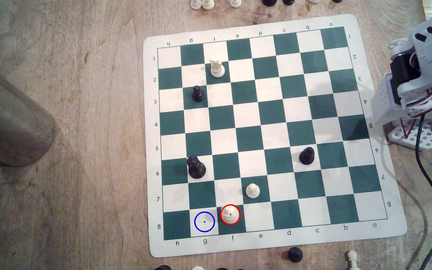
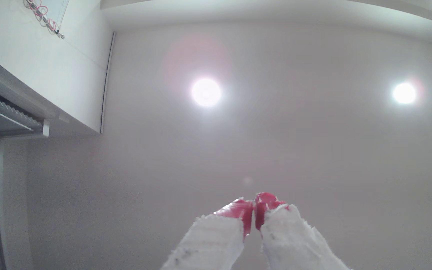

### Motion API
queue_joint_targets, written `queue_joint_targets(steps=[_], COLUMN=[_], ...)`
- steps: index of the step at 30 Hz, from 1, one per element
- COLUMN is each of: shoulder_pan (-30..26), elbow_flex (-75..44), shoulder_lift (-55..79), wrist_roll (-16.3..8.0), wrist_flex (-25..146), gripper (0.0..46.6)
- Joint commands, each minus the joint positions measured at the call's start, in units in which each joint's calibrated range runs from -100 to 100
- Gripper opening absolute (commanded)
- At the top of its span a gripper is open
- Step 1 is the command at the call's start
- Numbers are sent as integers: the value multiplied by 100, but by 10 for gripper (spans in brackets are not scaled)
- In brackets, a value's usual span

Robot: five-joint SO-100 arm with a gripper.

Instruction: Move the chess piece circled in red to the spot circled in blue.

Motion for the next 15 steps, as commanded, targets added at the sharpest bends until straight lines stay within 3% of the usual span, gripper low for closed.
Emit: queue_joint_targets(steps=[1,9,15], shoulder_pan=[-318,-350,-397], elbow_flex=[127,54,-880], shoulder_lift=[14,14,14], wrist_roll=[5,-34,-39], wrist_flex=[863,4696,7595], gripper=[2,2,2])
